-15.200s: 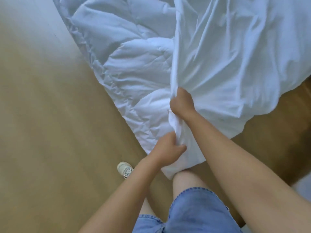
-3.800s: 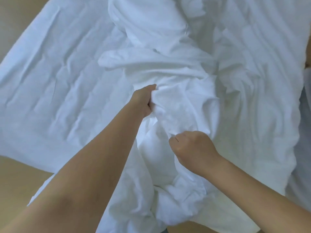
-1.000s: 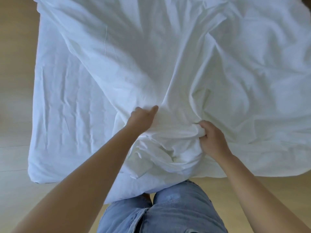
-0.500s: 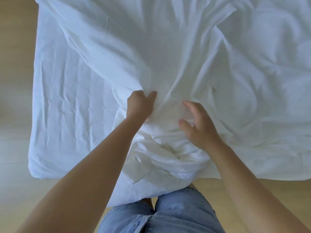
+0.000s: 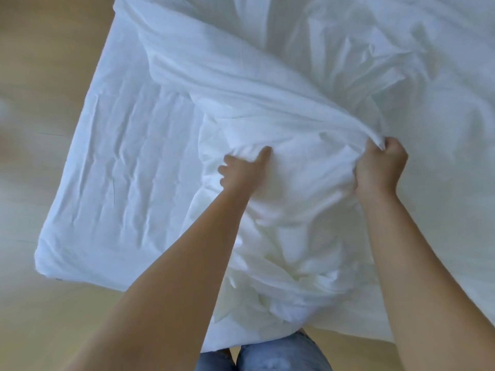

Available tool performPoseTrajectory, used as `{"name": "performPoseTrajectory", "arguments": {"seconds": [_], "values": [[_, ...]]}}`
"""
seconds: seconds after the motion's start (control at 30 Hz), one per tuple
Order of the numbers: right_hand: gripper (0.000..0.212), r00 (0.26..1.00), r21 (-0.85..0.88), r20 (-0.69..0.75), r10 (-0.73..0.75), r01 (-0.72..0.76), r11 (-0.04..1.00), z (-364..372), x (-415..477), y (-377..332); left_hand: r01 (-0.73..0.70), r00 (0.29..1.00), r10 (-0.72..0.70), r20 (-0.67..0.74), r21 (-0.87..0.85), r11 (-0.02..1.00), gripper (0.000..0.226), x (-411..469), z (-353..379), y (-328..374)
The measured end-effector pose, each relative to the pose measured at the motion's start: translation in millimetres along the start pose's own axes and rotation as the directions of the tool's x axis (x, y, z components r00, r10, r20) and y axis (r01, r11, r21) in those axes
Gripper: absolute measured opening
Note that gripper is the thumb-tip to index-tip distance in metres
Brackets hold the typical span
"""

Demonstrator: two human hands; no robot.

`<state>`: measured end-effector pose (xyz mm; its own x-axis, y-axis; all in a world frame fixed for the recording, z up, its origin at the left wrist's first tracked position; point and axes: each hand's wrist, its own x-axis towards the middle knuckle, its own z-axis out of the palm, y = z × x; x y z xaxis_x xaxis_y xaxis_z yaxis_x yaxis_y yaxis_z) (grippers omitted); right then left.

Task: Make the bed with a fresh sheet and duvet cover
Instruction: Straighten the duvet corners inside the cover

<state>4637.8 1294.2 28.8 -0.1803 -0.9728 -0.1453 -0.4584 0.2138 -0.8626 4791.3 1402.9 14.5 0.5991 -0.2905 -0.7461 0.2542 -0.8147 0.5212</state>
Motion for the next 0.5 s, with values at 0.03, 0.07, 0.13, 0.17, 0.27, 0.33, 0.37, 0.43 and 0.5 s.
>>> {"name": "performPoseTrajectory", "arguments": {"seconds": [0.03, 0.07, 0.13, 0.17, 0.27, 0.33, 0.37, 0.43, 0.5], "values": [[0.019, 0.999, -0.092, 0.037, -0.013, 0.017, 0.996, 0, -1, 4, 0.107, 0.993, -0.102, 0.061, -0.074, 0.992, 0.094, 6, 1, -10], [0.027, 0.996, -0.191, 0.082, -0.032, 0.047, 0.980, 1, -2, 9, 0.128, 0.988, -0.117, 0.102, -0.113, 0.985, 0.089, 9, 2, -16], [0.051, 0.974, -0.368, 0.189, -0.123, 0.187, 0.911, 1, -8, 12, 0.036, 0.998, -0.032, 0.052, -0.093, 0.995, 0.069, 12, 4, -20], [0.059, 0.943, -0.417, 0.251, -0.218, 0.308, 0.855, 0, -14, 11, -0.026, 1.000, 0.026, 0.000, -0.041, 0.999, 0.061, 13, 3, -20], [0.072, 0.777, -0.386, 0.445, -0.446, 0.615, 0.687, 9, -36, 12, -0.175, 0.980, 0.186, -0.072, 0.143, 0.974, 0.057, 7, -9, -18], [0.072, 0.695, -0.371, 0.588, -0.413, 0.686, 0.626, 21, -49, 11, -0.198, 0.972, 0.222, -0.077, 0.243, 0.950, 0.057, 6, -22, -20], [0.067, 0.682, -0.400, 0.659, -0.318, 0.675, 0.620, 27, -52, 9, -0.199, 0.969, 0.232, -0.083, 0.290, 0.936, 0.057, 8, -28, -22], [0.040, 0.677, -0.438, 0.702, -0.221, 0.656, 0.615, 37, -55, 10, -0.192, 0.963, 0.251, -0.103, 0.393, 0.899, 0.059, 9, -38, -23], [0.019, 0.680, -0.379, 0.660, -0.318, 0.667, 0.641, 41, -56, 8, -0.193, 0.948, 0.291, -0.131, 0.491, 0.849, 0.059, 5, -44, -24]]}}
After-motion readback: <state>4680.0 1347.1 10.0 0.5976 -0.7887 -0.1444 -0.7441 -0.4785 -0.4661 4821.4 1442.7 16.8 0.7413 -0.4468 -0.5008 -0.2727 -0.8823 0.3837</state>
